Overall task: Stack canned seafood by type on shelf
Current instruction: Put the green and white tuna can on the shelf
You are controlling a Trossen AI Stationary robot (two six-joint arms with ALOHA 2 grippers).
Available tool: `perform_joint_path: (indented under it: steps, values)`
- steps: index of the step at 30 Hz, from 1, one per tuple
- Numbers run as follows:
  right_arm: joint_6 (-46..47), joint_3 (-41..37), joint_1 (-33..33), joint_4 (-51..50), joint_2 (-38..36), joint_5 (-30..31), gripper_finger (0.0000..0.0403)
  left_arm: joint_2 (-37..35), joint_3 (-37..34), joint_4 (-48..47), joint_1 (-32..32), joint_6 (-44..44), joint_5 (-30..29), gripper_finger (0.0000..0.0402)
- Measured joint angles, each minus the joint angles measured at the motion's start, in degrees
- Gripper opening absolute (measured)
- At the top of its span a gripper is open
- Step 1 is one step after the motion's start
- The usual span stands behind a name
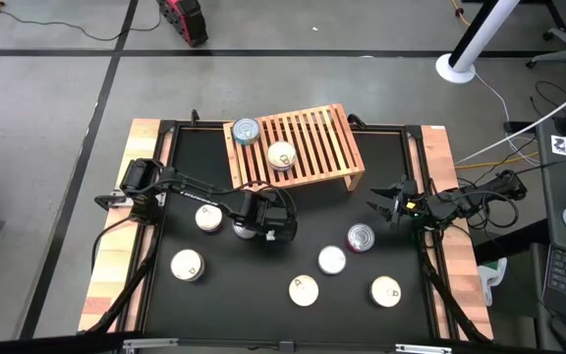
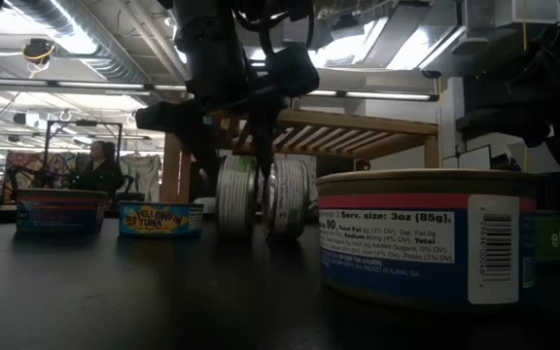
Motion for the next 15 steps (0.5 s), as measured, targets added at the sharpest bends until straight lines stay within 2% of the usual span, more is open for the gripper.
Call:
perform_joint_path:
  steps: [10,15]
  values:
    - [0.0,0.0,0.0,0.0,0.0,0.0,0.0243,-0.3,0.0,-1.5,-0.1,1.3,0.6,0.0135]
    - [0.0,0.0,0.0,0.0,0.0,0.0,0.0243,-1.7,0.0,-2.1,0.0,2.7,1.8,0.0133]
